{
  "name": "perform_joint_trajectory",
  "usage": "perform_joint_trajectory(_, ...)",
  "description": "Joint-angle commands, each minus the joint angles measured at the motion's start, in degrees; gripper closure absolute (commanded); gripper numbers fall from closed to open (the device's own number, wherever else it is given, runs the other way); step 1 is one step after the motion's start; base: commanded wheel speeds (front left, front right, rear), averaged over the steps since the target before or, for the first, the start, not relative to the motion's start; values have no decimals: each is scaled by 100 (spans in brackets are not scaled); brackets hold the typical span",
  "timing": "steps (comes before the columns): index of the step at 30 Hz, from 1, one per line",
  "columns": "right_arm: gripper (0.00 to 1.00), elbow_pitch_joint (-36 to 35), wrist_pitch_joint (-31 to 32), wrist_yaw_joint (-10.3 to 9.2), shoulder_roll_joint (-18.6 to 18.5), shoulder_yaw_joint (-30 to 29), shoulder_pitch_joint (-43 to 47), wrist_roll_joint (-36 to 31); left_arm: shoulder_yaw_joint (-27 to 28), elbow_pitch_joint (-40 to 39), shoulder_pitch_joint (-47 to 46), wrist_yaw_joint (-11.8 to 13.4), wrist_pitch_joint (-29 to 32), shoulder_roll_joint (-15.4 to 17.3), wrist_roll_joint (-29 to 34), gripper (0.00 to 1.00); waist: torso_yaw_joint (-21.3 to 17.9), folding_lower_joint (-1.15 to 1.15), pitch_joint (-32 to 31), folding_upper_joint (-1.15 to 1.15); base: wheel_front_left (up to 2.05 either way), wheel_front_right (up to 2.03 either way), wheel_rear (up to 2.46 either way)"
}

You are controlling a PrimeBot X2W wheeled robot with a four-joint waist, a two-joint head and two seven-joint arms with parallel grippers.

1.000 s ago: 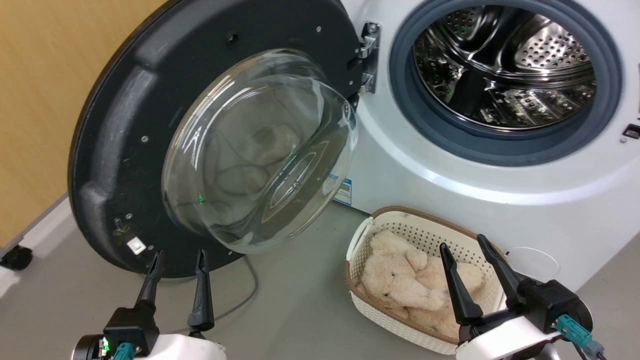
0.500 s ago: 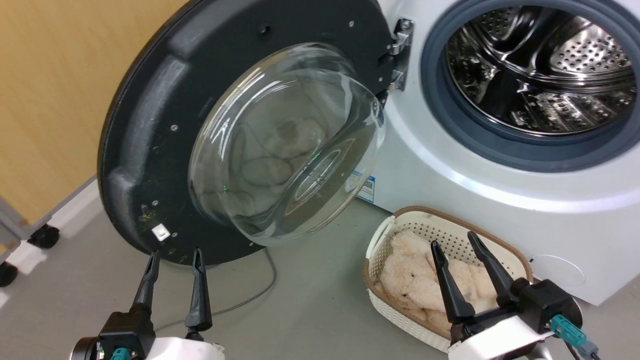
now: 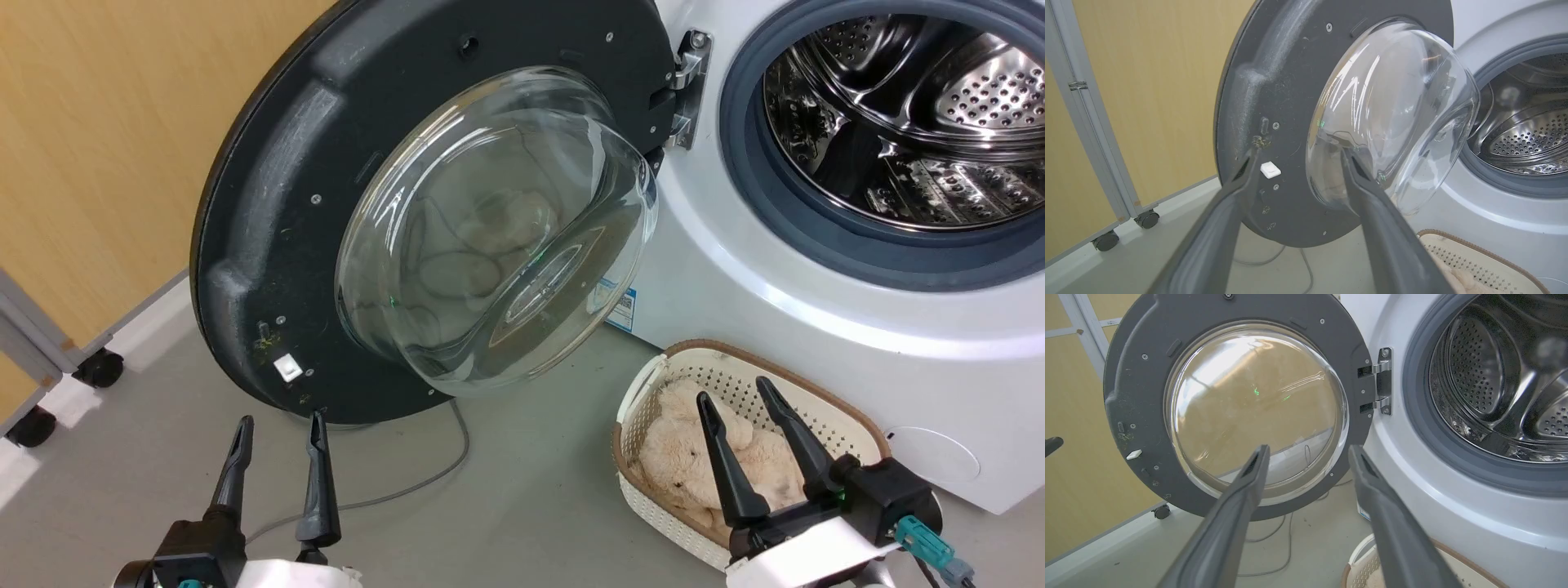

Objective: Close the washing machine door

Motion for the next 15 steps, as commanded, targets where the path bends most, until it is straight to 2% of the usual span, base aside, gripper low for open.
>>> perform_joint_trajectory(1,0,6,-36,5,-22,-4,-70,1,12,-21,49,17,-32,-2,-13,0,-4,0,-5,0,0,0,0)
perform_joint_trajectory(5,0,0,-36,5,-22,-16,-36,-8,24,-58,56,33,-32,-2,-97,0,-10,0,-16,0,0,0,0)
perform_joint_trajectory(6,0,0,-36,5,-23,-19,-30,-11,34,-103,36,20,-32,-2,-133,87,-10,0,-19,0,0,0,0)
perform_joint_trajectory(7,0,0,-36,5,-24,-21,-23,-14,51,-168,18,0,-32,-2,-190,100,-11,0,-22,0,0,0,0)
perform_joint_trajectory(12,0,-37,-36,5,-36,-57,-3,-37,479,-627,-165,-108,-32,-2,-159,100,-20,0,-6,0,0,0,0)
perform_joint_trajectory(15,0,-86,-36,5,-35,-110,38,-62,869,-880,-361,-277,-32,82,-116,100,-32,0,23,0,0,0,0)
